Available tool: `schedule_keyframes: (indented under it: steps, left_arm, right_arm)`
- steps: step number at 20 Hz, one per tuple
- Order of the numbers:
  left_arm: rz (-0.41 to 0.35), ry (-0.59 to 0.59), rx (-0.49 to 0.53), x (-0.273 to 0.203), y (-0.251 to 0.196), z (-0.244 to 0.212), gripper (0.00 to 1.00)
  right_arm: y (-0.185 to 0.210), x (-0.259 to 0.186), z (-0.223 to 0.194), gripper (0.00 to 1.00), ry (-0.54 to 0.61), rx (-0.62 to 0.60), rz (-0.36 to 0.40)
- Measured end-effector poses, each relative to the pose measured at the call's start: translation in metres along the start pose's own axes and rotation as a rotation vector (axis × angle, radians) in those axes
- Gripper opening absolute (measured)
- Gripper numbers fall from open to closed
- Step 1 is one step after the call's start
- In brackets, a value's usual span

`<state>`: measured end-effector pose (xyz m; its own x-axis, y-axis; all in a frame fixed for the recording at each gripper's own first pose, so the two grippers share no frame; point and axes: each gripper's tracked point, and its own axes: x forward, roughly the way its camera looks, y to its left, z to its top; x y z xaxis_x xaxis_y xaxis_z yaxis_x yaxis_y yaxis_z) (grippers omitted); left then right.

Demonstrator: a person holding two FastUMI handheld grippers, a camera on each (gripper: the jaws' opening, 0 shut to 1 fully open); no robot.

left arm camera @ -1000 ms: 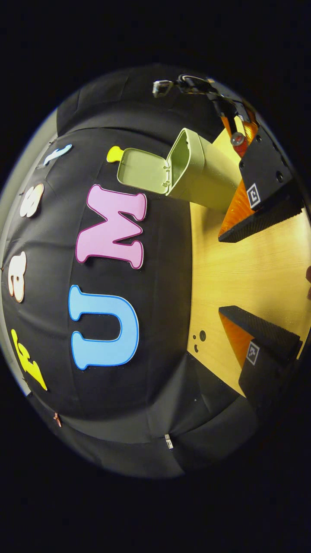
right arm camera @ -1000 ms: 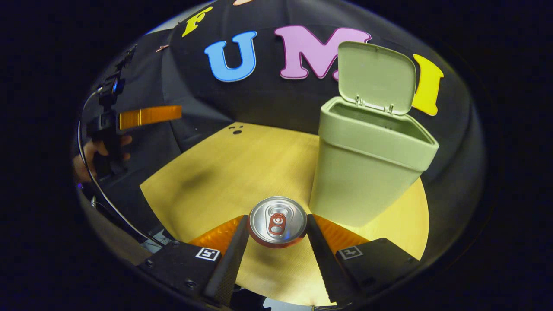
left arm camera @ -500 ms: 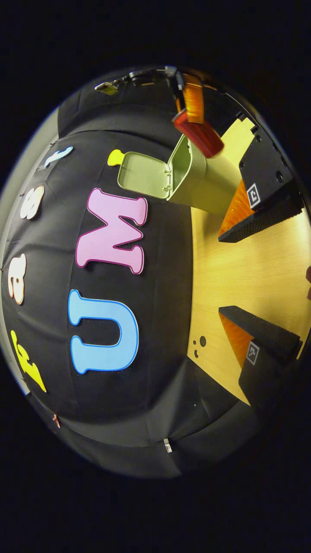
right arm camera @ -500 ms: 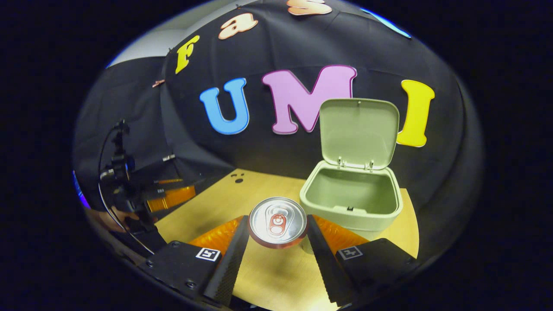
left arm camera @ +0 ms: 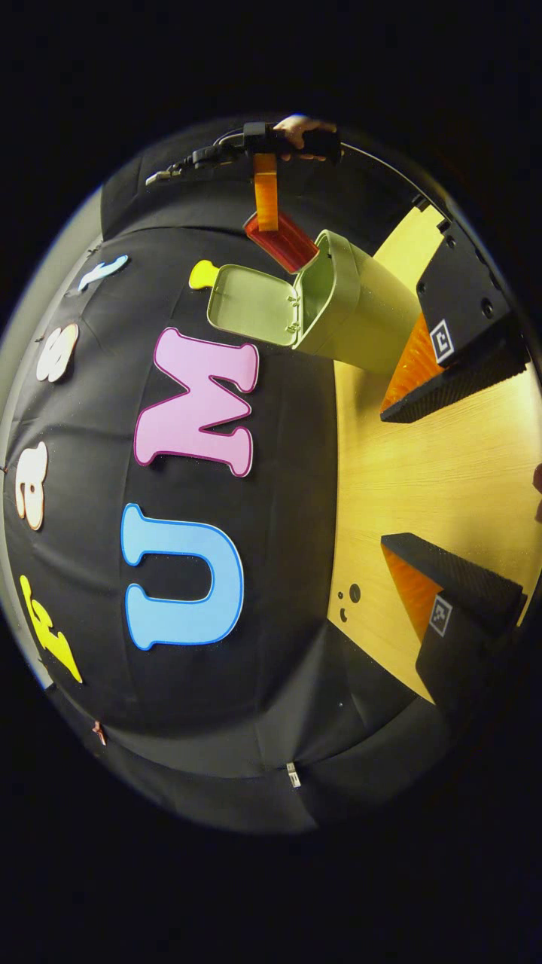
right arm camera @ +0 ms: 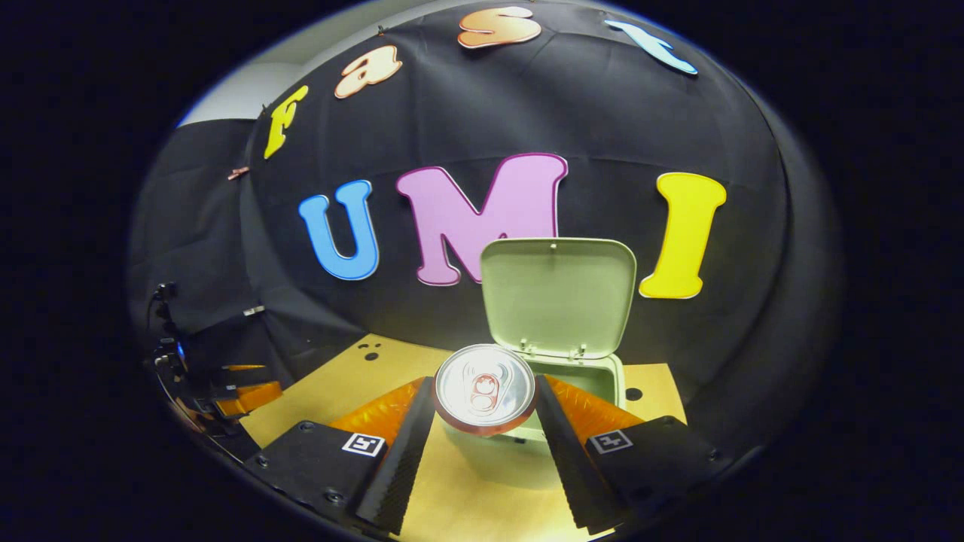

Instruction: Press the lid of the desktop garbage bin to open it, pick up the crumpled paper on the desktop and throw it into the bin, then pick up the pop can on the desktop and drop it into the bin, and finally close the garbage bin lid.

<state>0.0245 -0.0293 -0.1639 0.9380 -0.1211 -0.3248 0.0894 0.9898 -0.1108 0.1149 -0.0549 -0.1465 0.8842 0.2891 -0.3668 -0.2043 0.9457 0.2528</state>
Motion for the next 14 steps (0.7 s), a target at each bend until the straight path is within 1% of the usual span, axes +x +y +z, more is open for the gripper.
schedule_keyframes:
  steps: [3, 10, 14]
  left_arm:
    - [0.004, 0.004, 0.003, -0.001, 0.000, -0.001, 0.95]
    - [0.014, 0.011, -0.001, 0.000, 0.003, -0.004, 0.95]
    - [0.017, 0.014, -0.002, 0.000, 0.005, -0.005, 0.95]
  right_arm:
    - [-0.021, 0.016, -0.004, 0.83, 0.029, 0.021, -0.044]
    - [-0.061, 0.043, -0.036, 0.83, 0.142, -0.014, -0.121]
    - [-0.075, 0.055, -0.069, 0.83, 0.258, 0.013, -0.146]
